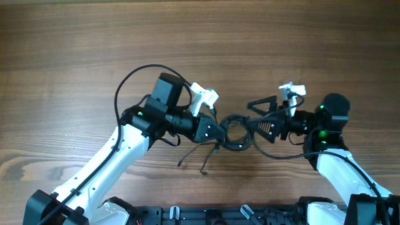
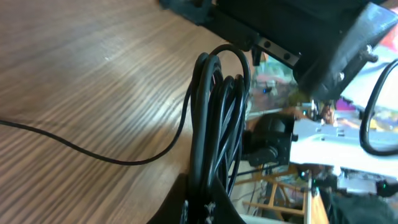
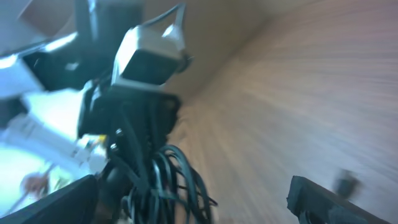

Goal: Untangle cables

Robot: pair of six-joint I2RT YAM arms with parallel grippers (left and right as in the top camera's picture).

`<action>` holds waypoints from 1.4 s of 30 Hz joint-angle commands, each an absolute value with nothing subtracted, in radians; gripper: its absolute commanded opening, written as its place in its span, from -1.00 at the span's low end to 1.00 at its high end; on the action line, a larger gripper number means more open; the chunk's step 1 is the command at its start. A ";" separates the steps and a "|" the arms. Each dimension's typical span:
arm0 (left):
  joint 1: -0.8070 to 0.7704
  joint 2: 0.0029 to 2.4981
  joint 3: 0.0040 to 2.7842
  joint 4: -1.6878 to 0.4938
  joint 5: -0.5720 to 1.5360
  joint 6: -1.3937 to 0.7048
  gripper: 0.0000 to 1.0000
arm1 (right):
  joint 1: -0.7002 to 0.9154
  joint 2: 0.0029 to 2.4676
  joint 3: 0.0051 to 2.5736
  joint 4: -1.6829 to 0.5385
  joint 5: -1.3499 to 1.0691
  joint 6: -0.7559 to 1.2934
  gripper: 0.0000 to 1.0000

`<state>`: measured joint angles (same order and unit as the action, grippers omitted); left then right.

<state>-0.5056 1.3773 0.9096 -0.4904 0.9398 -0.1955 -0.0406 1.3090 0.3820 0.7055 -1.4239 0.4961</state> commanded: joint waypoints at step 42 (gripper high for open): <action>-0.675 1.380 0.914 -0.197 0.289 -1.389 0.44 | 0.085 1.304 0.385 0.688 -0.720 1.225 -0.91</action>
<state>-0.6235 1.3773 0.9096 -0.1974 0.4706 -1.3083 0.0826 1.3090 0.3817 0.6804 -0.6979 1.1305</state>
